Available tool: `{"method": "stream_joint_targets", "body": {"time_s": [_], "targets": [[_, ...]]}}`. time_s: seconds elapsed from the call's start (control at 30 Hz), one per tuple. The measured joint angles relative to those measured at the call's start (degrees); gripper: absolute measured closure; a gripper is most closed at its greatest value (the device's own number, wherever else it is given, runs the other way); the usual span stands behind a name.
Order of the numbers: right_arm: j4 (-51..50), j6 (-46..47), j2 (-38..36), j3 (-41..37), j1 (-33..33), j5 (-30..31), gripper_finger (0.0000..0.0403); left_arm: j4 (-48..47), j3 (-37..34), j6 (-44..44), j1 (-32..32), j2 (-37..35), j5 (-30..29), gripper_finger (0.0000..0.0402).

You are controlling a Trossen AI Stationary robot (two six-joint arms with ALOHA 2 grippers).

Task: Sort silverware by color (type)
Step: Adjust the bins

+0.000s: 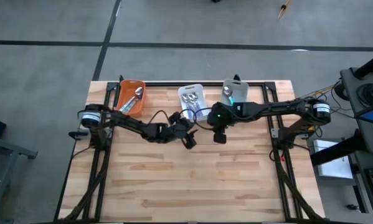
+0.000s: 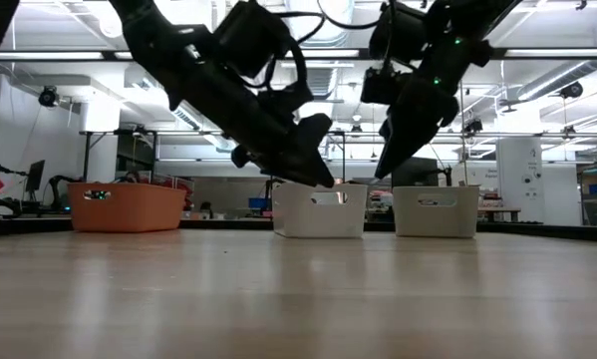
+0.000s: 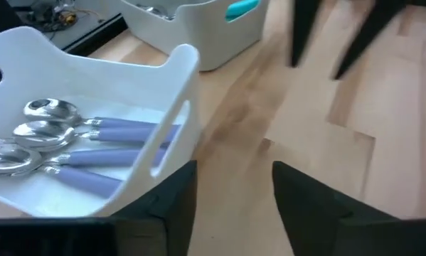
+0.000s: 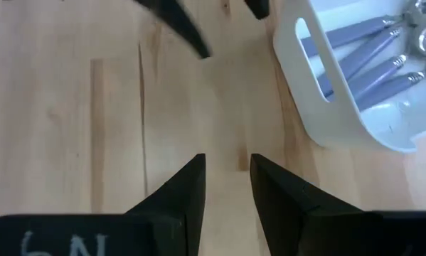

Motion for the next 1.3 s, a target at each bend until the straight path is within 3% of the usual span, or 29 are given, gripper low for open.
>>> {"method": "stream_joint_targets", "body": {"time_s": [0.27,0.53,0.77,1.13,1.3], "targets": [[-2.34,3.99,-4.61,-3.8,-0.01,0.05,0.03,0.05,-0.05,0.14,3.8,0.28,0.29,0.0311],[-6.9,9.13,-9.25,-9.96,-0.73,1.15,0.03,-0.42,-0.47,0.68,6.73,0.28,0.18,0.0351],[-9.5,12.26,-11.2,-12.49,-3.63,8.27,0.03,-0.56,-0.56,-0.48,8.88,0.28,0.02,0.0363],[-7.34,12.32,-10.86,-15.26,-14.32,9.36,0.03,-0.58,-0.58,-3.52,9.43,0.28,0.01,0.0363],[-7.8,13.23,-10.91,-16.52,-19.06,14.09,0.0301,-0.5,-0.58,-4.2,9.37,0.26,0.06,0.0363]]}}
